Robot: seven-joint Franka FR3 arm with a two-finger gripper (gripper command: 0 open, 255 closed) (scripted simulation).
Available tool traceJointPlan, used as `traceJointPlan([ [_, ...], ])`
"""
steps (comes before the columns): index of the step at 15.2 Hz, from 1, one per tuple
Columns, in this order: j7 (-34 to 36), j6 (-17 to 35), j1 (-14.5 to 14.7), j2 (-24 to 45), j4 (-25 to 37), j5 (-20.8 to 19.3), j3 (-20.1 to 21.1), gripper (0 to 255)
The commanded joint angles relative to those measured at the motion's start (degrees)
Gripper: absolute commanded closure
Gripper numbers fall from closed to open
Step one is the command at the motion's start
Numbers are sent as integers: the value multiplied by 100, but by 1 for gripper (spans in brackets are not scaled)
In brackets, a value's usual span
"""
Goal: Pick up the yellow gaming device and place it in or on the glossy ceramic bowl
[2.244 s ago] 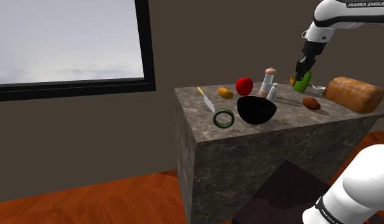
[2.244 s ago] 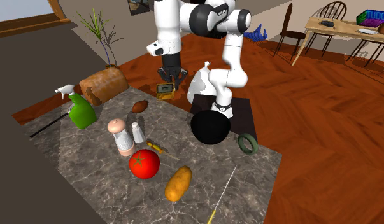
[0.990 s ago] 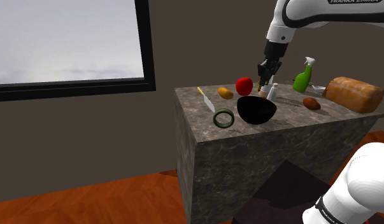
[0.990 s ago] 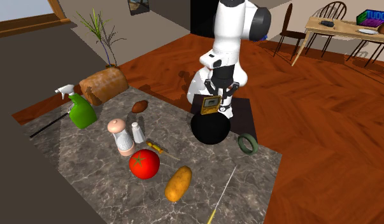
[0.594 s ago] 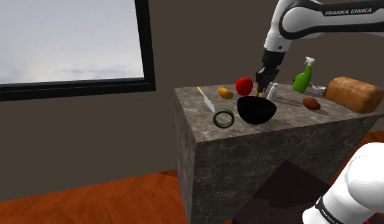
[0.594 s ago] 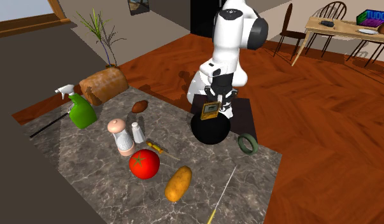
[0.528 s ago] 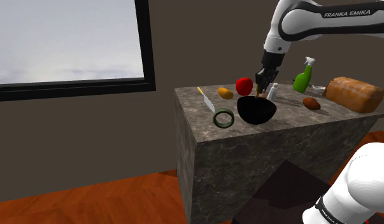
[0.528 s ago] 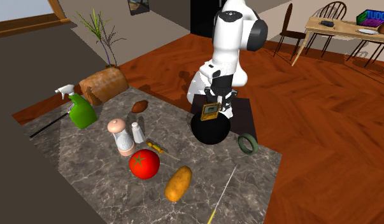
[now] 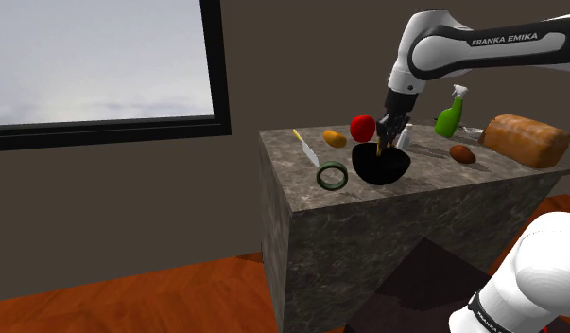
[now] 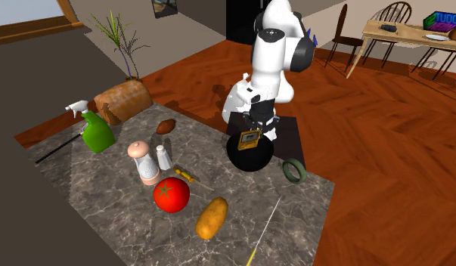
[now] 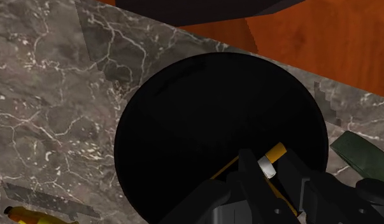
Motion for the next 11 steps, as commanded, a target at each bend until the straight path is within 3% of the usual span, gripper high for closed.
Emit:
traceJointPlan([
  [1,-1,21,-1,-9,-27,-2,-1,255],
  [5,-1,21,-1,-9,-27,-2,-1,255],
  [6,-1,21,-1,-8,-27,-1,-1,0],
  [11,-1,21,-1,-8,-26,-1,-1,0],
])
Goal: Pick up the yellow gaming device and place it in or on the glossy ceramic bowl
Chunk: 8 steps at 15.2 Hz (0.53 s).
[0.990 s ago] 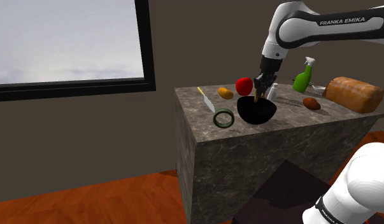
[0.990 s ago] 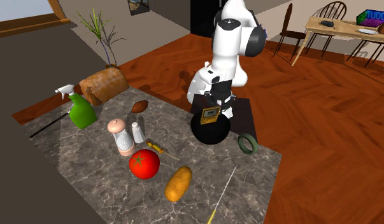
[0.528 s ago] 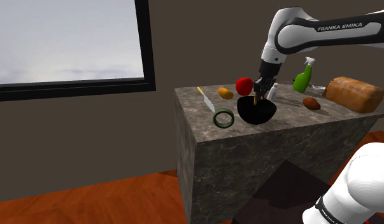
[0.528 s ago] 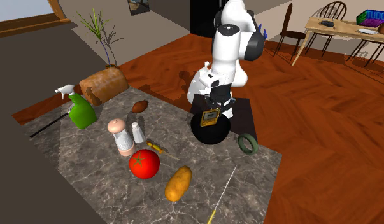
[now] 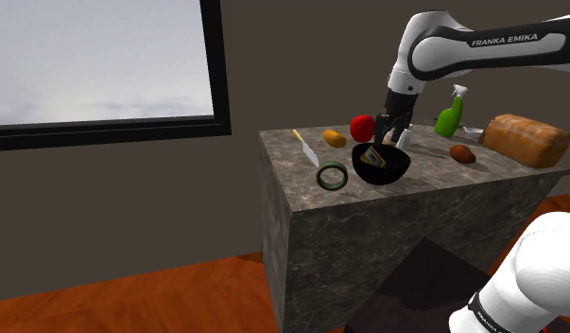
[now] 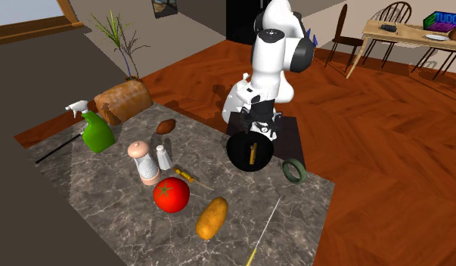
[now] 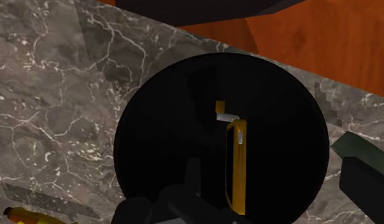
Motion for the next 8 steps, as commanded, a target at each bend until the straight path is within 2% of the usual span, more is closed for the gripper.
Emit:
traceJointPlan([
  [1,-1,-193,2,-2,191,4,5,0],
  [4,-7,-725,9,35,760,16,17,0],
  [8,-7,-725,9,35,760,16,17,0],
])
